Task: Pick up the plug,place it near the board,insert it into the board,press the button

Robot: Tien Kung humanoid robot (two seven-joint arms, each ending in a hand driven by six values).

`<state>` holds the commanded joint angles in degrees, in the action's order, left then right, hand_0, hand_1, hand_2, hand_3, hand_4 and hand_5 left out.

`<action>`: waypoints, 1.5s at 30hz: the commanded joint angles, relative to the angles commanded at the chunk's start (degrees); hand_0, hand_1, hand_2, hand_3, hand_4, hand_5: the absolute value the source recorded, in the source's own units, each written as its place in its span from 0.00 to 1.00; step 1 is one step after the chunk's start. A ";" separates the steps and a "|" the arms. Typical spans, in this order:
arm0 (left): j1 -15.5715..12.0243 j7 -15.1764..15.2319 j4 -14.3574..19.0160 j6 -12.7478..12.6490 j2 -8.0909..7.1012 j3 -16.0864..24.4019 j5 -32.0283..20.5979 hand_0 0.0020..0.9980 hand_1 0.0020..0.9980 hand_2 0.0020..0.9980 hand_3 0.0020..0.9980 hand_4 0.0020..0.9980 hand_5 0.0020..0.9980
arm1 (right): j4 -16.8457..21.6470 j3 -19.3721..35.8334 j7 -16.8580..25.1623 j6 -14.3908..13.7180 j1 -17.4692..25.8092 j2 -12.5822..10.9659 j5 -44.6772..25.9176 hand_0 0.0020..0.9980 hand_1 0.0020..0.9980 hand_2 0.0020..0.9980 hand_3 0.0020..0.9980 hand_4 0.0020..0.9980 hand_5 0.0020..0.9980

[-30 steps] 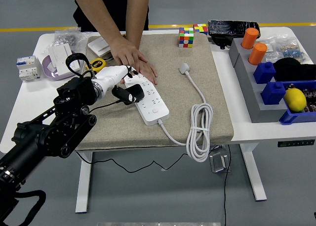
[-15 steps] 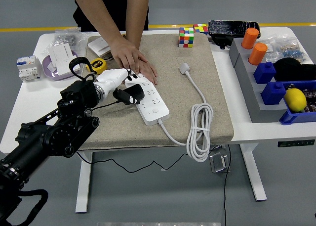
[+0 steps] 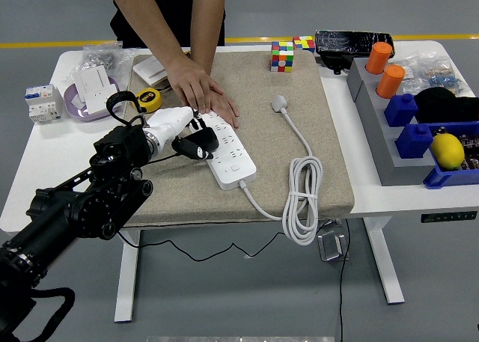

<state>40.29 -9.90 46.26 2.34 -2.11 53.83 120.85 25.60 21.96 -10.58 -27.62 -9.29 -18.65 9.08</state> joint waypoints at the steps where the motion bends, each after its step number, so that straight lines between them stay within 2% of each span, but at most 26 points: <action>1: 0.03 0.02 -0.14 -0.18 0.05 -0.07 -0.05 0.68 0.67 0.58 0.53 1.00 0.42 | 0.01 -0.01 0.01 0.00 0.01 0.00 0.00 1.00 0.95 0.88 0.92 1.00 1.00; 6: 0.24 0.01 -0.77 -0.98 0.27 -0.33 0.01 0.68 0.67 0.58 0.53 1.00 0.42 | 0.01 -0.01 0.00 -0.03 -0.07 0.02 0.04 1.00 0.95 0.88 0.92 1.00 1.00; 7: 0.30 0.02 -0.88 -1.07 0.29 -0.37 0.07 0.63 0.63 0.53 0.48 1.00 0.43 | 0.02 0.00 0.00 -0.03 -0.10 0.01 0.04 1.00 0.95 0.88 0.92 1.00 1.00; 12: 0.58 0.07 -1.42 -1.67 0.41 -0.43 -0.18 0.63 0.63 0.53 0.48 1.00 0.43 | 0.01 0.03 -0.02 -0.05 -0.23 -0.02 0.06 1.00 0.95 0.88 0.92 1.00 1.00; 13: 0.63 0.01 -1.48 -1.71 0.43 -0.43 -0.09 0.57 0.59 0.49 0.43 1.00 0.45 | 0.01 0.01 -0.02 -0.06 -0.25 -0.02 0.06 1.00 0.95 0.88 0.92 1.00 1.00; 19: 0.90 0.04 -1.89 -2.33 0.57 -0.33 0.02 0.57 0.59 0.49 0.43 1.00 0.45 | 0.01 0.05 -0.01 -0.07 -0.35 0.01 0.08 1.00 0.95 0.88 0.92 1.00 1.00; 20: 0.95 0.10 -1.97 -2.48 0.63 -0.31 0.09 0.52 0.54 0.45 0.40 0.98 0.47 | 0.00 0.03 -0.01 -0.07 -0.37 0.02 0.06 1.00 0.95 0.88 0.92 1.00 1.00; 25: 1.22 0.26 -2.72 -3.12 0.88 -0.29 0.38 0.52 0.54 0.45 0.40 0.98 0.47 | -0.01 0.08 0.01 -0.09 -0.50 0.05 0.06 1.00 0.95 0.88 0.92 1.00 1.00; 26: 1.22 0.32 -2.81 -3.24 0.91 -0.28 0.41 0.38 0.32 0.39 0.41 0.78 0.34 | 0.00 0.11 0.01 -0.08 -0.50 0.07 0.06 1.00 0.95 0.88 0.92 1.00 1.00; 31: 1.28 0.64 -3.05 -3.53 1.04 -0.06 0.16 0.38 0.32 0.39 0.41 0.78 0.34 | -0.03 0.13 0.04 -0.11 -0.49 0.04 -0.03 1.00 0.95 0.88 0.92 1.00 1.00; 32: 1.29 0.64 -3.06 -3.57 1.07 0.04 -0.05 0.34 0.23 0.32 0.42 0.71 0.27 | -0.03 0.15 0.05 -0.11 -0.49 0.03 -0.04 1.00 0.95 0.88 0.92 1.00 1.00; 37: 1.26 0.58 -3.06 -3.56 1.12 0.20 0.07 0.34 0.23 0.32 0.42 0.71 0.27 | -0.01 0.21 0.07 -0.11 -0.53 0.06 0.00 1.00 0.95 0.88 0.92 1.00 1.00; 38: 1.21 0.52 -3.02 -3.56 1.11 0.19 0.31 0.33 0.18 0.27 0.42 0.66 0.23 | 0.00 0.21 0.08 -0.11 -0.52 0.06 0.02 1.00 0.95 0.88 0.92 1.00 1.00; 45: 0.20 0.14 -1.65 -2.90 0.65 1.21 1.94 0.32 0.18 0.25 0.41 0.65 0.22 | -0.03 0.10 0.04 -0.12 -0.31 0.05 -0.05 1.00 0.95 0.88 0.92 1.00 1.00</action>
<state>40.49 -9.76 44.61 -0.56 -1.46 55.04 122.79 25.57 22.06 -10.53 -27.74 -9.59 -18.61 9.02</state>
